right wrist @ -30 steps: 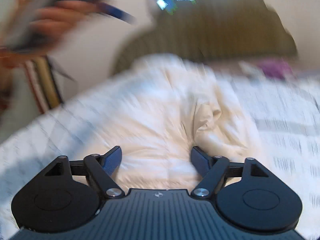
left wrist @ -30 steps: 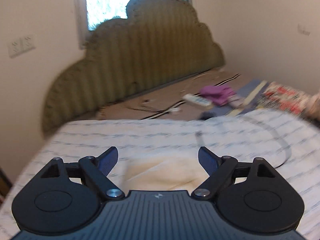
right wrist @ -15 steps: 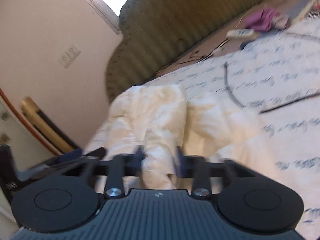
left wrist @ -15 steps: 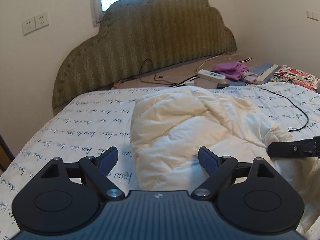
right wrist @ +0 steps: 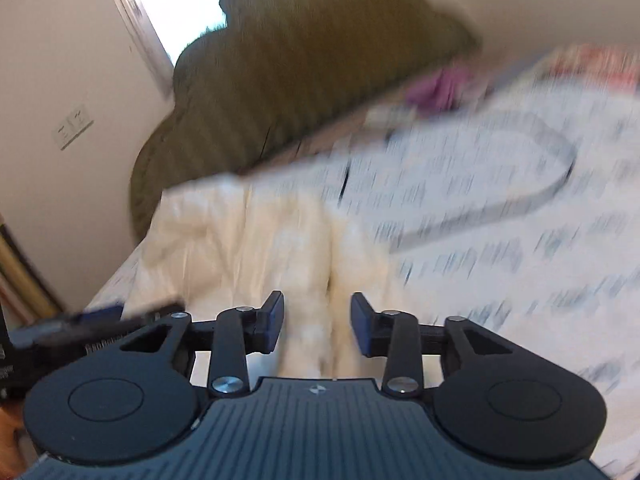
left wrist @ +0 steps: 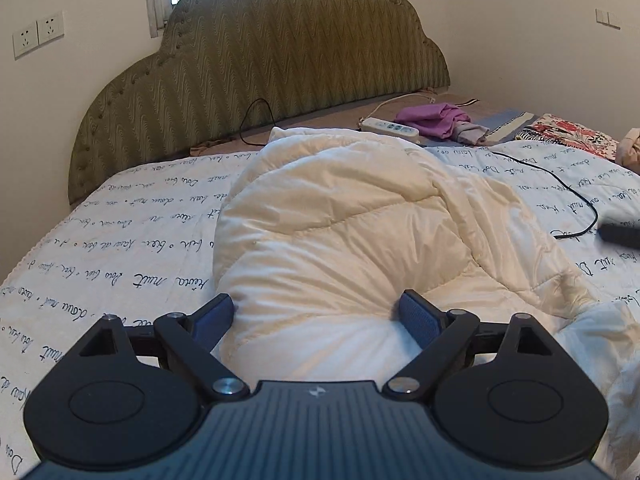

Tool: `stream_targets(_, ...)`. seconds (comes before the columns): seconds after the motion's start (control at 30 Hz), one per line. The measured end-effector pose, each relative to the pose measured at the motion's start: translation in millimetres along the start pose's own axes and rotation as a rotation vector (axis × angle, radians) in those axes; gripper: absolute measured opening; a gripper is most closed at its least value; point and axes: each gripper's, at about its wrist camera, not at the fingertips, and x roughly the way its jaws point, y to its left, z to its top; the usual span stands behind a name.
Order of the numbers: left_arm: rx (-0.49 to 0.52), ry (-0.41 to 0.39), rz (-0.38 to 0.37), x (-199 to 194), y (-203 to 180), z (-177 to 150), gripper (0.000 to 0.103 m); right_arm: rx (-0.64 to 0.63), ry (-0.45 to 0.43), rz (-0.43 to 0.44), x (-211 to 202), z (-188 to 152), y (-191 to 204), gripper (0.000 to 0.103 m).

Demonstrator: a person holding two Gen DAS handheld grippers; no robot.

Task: Fold small clothes

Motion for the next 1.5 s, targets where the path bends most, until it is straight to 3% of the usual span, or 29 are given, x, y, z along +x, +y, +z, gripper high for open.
stream_targets(0.1,0.001,0.003,0.006,2,-2,-1,0.092,-0.182,-0.055,0.052,-4,14,43,0.041)
stream_targets(0.23,0.016,-0.012,0.021,6,-6,-6,0.094,-0.362,0.077,0.002,47,7,74,0.046)
stream_targets(0.3,0.035,-0.010,0.027,10,-7,-9,0.096,-0.371,0.164,-0.048,76,-3,68,0.045)
stream_targets(0.4,0.062,-0.040,0.029,13,-12,-17,0.096,-0.314,0.198,-0.062,95,-14,50,0.046)
stream_targets(0.6,0.099,-0.059,0.054,18,-20,-27,0.098,-0.303,0.194,-0.098,105,-28,47,0.054)
stream_targets(1.27,0.169,-0.086,0.106,24,-36,-37,0.100,-0.240,0.132,-0.117,115,-51,32,0.064)
stream_targets(1.37,0.169,-0.088,0.091,21,-34,-36,0.100,-0.243,0.128,-0.135,111,-49,33,0.072)
stream_targets(1.5,0.136,-0.098,0.016,-2,-13,-33,0.100,-0.241,0.123,-0.158,91,-40,29,0.103)
